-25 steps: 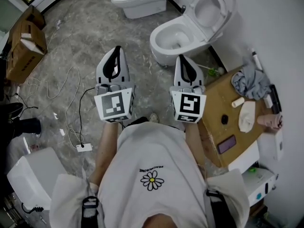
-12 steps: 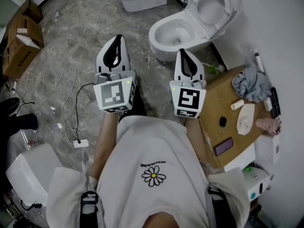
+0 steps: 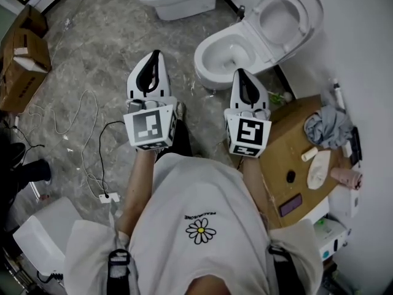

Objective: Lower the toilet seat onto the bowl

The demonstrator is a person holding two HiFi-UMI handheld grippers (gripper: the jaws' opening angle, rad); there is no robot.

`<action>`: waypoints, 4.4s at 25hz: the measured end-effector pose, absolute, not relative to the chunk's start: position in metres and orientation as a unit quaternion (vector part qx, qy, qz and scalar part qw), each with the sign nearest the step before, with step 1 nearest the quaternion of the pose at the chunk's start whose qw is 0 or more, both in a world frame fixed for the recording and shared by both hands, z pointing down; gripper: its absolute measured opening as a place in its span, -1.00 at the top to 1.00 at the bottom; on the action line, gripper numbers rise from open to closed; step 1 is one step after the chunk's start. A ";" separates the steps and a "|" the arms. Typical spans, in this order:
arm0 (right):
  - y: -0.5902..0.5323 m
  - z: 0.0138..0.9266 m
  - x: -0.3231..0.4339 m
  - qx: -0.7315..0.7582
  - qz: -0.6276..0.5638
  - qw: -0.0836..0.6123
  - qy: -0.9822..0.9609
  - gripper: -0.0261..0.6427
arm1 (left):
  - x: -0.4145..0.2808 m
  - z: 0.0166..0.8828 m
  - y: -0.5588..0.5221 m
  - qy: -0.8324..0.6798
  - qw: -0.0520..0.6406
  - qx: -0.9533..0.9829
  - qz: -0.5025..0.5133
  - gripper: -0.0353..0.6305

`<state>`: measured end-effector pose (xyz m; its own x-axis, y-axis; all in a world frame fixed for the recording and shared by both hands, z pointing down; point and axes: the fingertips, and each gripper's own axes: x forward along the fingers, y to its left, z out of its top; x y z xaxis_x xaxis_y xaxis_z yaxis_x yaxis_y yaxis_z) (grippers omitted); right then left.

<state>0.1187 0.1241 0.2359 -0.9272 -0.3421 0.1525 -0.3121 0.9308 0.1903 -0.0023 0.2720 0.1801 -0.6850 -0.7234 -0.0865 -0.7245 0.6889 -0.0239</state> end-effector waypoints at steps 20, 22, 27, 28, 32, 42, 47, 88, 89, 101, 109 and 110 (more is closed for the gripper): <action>0.015 0.230 -0.060 0.262 -0.063 0.127 -0.955 0.83 | -0.195 0.200 0.127 0.852 -0.018 -0.524 0.011 0.82; 0.001 0.236 -0.058 0.272 -0.053 0.135 -0.951 0.83 | -0.197 0.212 0.113 0.844 -0.033 -0.536 0.007 0.82; -0.033 0.244 -0.053 0.288 -0.030 0.134 -0.948 0.83 | -0.197 0.225 0.080 0.836 -0.051 -0.546 0.002 0.82; -0.037 0.244 -0.050 0.289 -0.030 0.134 -0.947 0.83 | -0.194 0.224 0.076 0.834 -0.054 -0.548 0.004 0.82; -0.055 0.247 -0.036 0.301 -0.021 0.132 -0.944 0.83 | -0.185 0.221 0.053 0.827 -0.052 -0.559 -0.004 0.82; -0.102 0.252 0.025 0.373 0.006 0.103 -0.922 0.83 | -0.145 0.217 -0.009 0.799 -0.048 -0.600 -0.005 0.82; -0.117 0.251 0.062 0.428 0.016 0.095 -0.899 0.83 | -0.126 0.214 -0.047 0.769 -0.041 -0.638 -0.007 0.82; -0.415 0.328 0.053 0.592 0.030 0.209 -0.778 0.45 | -0.156 0.326 -0.413 0.604 -0.048 -0.784 -0.139 0.39; -0.422 0.338 0.052 0.590 0.029 0.219 -0.776 0.45 | -0.157 0.339 -0.421 0.606 -0.058 -0.779 -0.150 0.39; -0.457 0.373 0.050 0.601 -0.005 0.255 -0.757 0.58 | -0.160 0.375 -0.461 0.606 -0.063 -0.770 -0.192 0.49; -0.454 0.371 0.053 0.626 0.000 0.223 -0.747 0.64 | -0.160 0.376 -0.460 0.596 -0.059 -0.779 -0.185 0.59; -0.453 0.371 0.053 0.626 -0.001 0.224 -0.747 0.65 | -0.161 0.375 -0.460 0.595 -0.060 -0.781 -0.181 0.59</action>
